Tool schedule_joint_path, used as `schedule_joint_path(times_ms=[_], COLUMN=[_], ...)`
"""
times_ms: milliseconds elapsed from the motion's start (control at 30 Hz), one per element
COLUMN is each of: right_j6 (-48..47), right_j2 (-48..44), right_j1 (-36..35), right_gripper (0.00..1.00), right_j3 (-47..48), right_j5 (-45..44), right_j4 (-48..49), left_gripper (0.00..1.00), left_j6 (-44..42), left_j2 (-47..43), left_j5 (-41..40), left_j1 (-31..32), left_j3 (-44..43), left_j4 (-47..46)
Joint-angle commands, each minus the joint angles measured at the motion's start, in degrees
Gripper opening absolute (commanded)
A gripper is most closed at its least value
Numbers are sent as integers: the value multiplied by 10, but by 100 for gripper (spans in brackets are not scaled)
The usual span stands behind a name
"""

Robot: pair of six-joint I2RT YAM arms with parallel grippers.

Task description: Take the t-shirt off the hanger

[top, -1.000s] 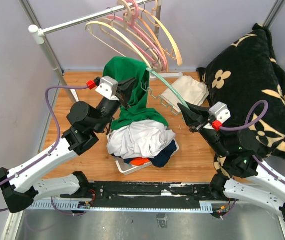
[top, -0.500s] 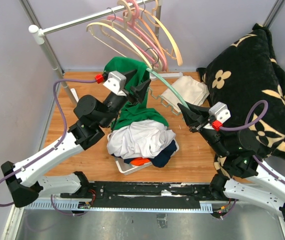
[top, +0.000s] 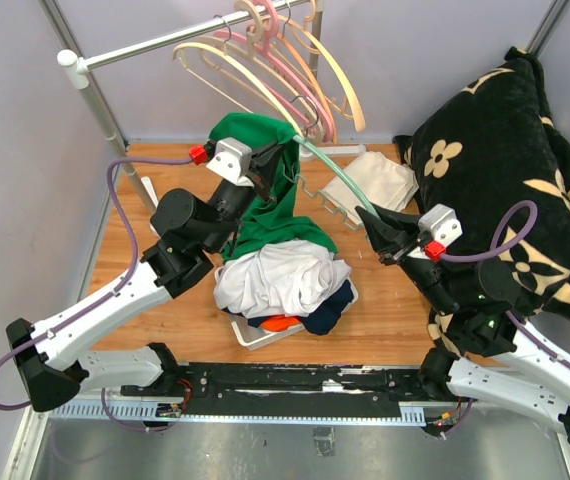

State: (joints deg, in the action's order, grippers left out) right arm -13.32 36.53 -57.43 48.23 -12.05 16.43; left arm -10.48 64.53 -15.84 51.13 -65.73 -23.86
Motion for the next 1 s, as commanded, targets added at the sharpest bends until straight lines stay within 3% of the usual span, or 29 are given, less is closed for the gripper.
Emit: schedule_joint_path(times_ms=[0,233,367,600,967], right_j6=[2,-2,-1,-4,-20], right_j2=[-12,-19,-21,-52,-157], right_j1=[13,14,14,13,14], right_gripper=[1,1,1,1,1], right_j3=[1,-1,0,-1,9], right_j5=[-1,-5,-4,19,24], right_j4=[51,49,44,9,-63], left_gripper=[0,1,1,0,1], left_j6=[-1,2,-13,-84,-72], left_j2=[-19,-39,-34,49,126], left_j5=[-10,-16,-80,-199,-222], left_j1=[0,0,0,-18,-91], left_j3=[-17,-18,-34,-154,-240], left_j4=[-31,-29,-30,25,119])
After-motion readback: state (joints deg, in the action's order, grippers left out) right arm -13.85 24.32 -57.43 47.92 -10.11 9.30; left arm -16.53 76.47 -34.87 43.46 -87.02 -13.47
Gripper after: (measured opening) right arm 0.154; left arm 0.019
